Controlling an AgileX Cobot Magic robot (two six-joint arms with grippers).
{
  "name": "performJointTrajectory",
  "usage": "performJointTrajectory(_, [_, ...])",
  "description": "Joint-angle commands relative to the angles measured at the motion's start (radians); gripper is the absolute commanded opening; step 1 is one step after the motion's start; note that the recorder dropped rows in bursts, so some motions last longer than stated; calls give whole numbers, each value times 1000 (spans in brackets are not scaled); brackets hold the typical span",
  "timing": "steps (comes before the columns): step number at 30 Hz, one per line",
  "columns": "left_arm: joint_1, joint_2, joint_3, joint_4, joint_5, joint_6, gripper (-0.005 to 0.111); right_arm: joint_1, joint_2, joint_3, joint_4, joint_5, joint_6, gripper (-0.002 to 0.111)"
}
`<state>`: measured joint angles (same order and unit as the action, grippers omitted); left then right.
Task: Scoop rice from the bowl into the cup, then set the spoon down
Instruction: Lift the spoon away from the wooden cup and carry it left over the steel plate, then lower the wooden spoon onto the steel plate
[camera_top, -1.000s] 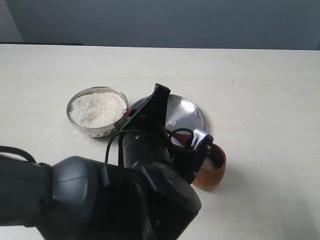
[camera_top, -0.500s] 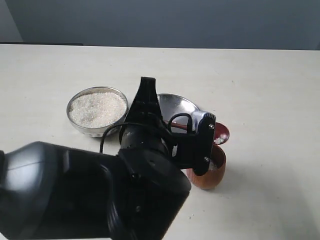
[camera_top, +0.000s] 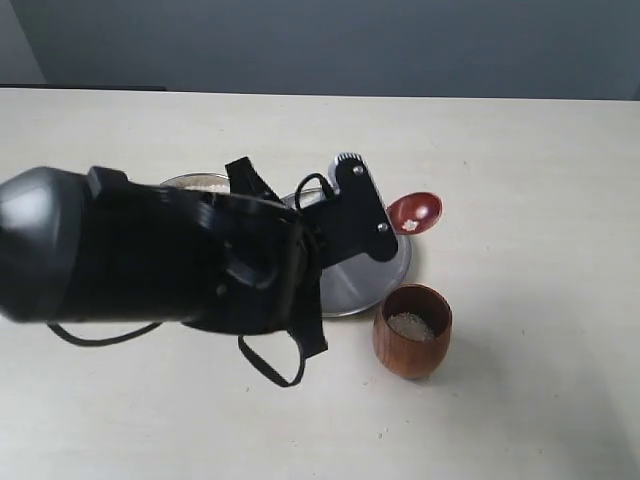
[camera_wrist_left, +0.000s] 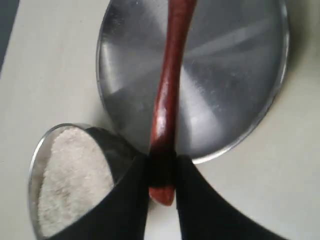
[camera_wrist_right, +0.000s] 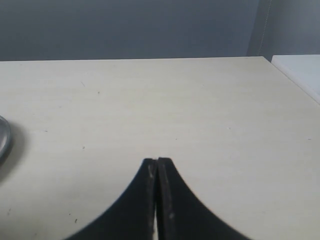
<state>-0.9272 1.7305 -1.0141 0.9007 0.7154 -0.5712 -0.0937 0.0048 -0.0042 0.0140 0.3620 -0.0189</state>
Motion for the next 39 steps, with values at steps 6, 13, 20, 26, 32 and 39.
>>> performJointTrajectory(6, [236,-8,-3,-221,-296,-53,0,-4,-5,4,0,-3,-5,0])
performJointTrajectory(13, [290,57,-3,-261,-352,12,0,-4,-5,4,0,-3,-5,0])
performJointTrajectory(20, [290,220,-3,-296,-390,13,0,-4,-5,4,0,-3,-5,0])
performJointTrajectory(26, [290,266,-3,-298,-323,23,0,-4,-5,4,0,-3,-5,0])
performJointTrajectory(32, [290,255,-13,-289,-307,37,0,-4,-5,4,0,-3,-5,0])
performJointTrajectory(39, [290,209,-15,-289,-309,34,0,-4,-5,4,0,-3,-5,0])
